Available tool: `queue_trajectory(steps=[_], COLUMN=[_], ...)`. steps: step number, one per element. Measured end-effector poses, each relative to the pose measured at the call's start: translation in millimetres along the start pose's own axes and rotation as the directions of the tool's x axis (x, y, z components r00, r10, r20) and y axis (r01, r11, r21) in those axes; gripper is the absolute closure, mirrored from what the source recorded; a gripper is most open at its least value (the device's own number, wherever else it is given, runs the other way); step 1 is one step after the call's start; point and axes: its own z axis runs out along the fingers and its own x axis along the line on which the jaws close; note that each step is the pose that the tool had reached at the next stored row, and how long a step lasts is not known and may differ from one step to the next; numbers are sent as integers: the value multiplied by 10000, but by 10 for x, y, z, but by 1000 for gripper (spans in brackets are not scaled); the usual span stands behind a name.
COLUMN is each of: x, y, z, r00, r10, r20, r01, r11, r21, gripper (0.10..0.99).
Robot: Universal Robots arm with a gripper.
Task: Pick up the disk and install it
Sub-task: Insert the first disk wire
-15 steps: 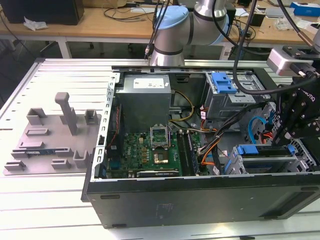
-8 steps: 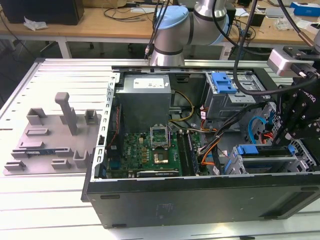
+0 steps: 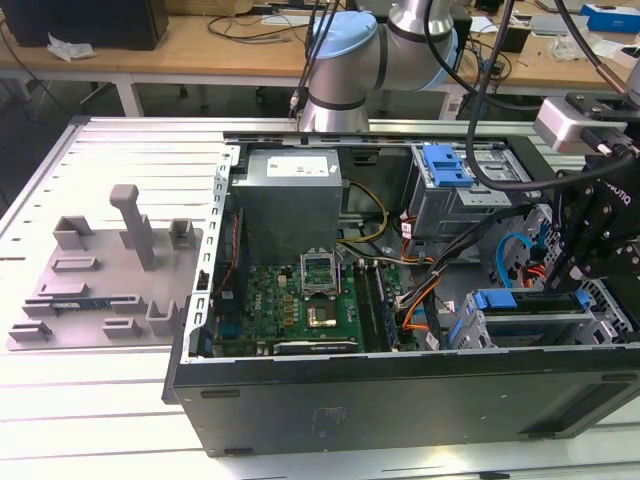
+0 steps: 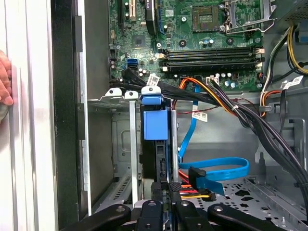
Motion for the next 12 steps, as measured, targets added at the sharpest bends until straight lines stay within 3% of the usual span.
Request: queue_trajectory(steps=[12], x=[-1], y=[0], z=[10], r00=[10000], r10=[1], r20=[1], r01=[-1], r11=[10000], r21=[0], gripper=[922])
